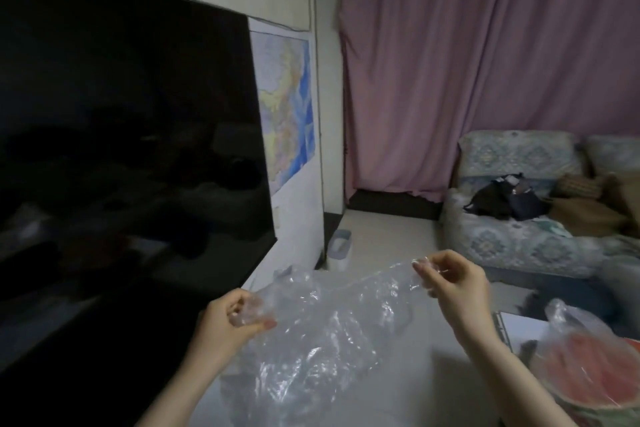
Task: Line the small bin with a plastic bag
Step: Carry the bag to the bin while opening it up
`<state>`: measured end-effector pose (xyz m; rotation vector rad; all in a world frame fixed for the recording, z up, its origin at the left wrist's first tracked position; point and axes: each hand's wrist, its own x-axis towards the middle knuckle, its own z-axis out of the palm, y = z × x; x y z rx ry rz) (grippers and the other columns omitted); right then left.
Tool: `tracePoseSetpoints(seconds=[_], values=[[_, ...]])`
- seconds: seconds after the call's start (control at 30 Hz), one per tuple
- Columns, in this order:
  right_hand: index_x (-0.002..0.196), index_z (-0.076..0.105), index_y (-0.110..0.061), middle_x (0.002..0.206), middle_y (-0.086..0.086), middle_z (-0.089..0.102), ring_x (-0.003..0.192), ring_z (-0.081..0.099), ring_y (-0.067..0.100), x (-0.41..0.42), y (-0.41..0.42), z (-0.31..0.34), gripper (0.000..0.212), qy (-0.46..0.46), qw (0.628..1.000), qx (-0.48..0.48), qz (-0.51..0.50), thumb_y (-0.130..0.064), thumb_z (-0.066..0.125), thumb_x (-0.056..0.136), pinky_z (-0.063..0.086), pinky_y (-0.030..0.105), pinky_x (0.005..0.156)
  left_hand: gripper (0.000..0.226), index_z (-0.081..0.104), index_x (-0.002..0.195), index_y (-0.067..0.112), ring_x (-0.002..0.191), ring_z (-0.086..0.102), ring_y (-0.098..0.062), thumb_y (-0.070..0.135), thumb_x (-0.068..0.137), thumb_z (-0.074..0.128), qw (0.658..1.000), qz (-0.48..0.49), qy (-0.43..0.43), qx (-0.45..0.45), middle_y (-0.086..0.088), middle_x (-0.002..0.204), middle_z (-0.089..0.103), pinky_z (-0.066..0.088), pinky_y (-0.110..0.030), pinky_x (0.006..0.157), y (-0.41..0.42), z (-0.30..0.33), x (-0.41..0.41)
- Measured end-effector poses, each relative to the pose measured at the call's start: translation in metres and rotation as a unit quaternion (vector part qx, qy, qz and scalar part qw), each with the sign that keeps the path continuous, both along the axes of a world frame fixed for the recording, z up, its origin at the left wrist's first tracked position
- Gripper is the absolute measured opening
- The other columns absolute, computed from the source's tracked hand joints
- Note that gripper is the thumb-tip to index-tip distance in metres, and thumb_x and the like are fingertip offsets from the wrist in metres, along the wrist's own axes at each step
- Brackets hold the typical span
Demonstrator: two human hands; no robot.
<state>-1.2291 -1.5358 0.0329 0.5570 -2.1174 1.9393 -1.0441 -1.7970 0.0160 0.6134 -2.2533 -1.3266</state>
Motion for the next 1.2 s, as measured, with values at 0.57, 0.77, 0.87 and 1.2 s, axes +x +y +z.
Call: tracePoseSetpoints(seconds=[0.57, 0.77, 0.87, 1.2], values=[[0.061, 0.063, -0.026, 0.051, -0.015, 0.062, 0.049, 0.055, 0.002, -0.252, -0.160, 0.025, 0.021, 0.009, 0.992, 0.124, 0.025, -0.015, 0.078, 0.071, 0.046, 0.020, 0.048, 0.122, 0.015, 0.140, 0.045, 0.127, 0.020, 0.002, 0.071, 0.038, 0.076, 0.958, -0.261, -0.016, -0.117, 0.024, 0.139, 0.017, 0.024, -0.027, 0.107, -0.086, 0.047, -0.373], [0.077, 0.066, -0.022, 0.068, -0.003, 0.066, 0.062, 0.064, 0.014, -0.382, -0.187, 0.033, 0.013, 0.008, 0.994, 0.088, 0.069, -0.014, 0.076, 0.074, 0.052, 0.030, 0.052, 0.034, 0.071, 0.098, 0.028, 0.093, 0.065, 0.000, 0.031, 0.065, 0.081, 0.949, -0.313, 0.014, -0.022, 0.012, 0.093, 0.074, 0.049, -0.026, 0.086, -0.074, 0.047, -0.520], [0.090, 0.065, -0.023, 0.079, -0.002, 0.069, 0.068, 0.067, 0.014, -0.460, -0.180, 0.042, 0.013, 0.005, 0.999, 0.026, 0.039, -0.022, 0.072, 0.078, 0.052, 0.025, 0.059, 0.010, 0.074, 0.074, 0.016, 0.070, 0.071, -0.012, 0.021, 0.068, 0.079, 0.975, -0.216, 0.032, 0.038, 0.000, 0.067, 0.075, 0.055, -0.032, 0.074, -0.080, 0.048, -0.599], [0.133, 0.040, -0.035, 0.122, -0.015, 0.048, 0.110, 0.052, 0.006, -0.633, -0.203, -0.016, 0.105, -0.084, 0.953, 0.285, 0.066, -0.073, 0.073, 0.041, 0.043, 0.021, 0.087, 0.011, 0.070, 0.072, 0.014, 0.072, 0.064, -0.013, 0.023, 0.076, 0.073, 0.986, -0.005, 0.131, 0.102, -0.002, 0.077, 0.072, 0.047, -0.023, 0.067, -0.141, 0.038, -0.802]])
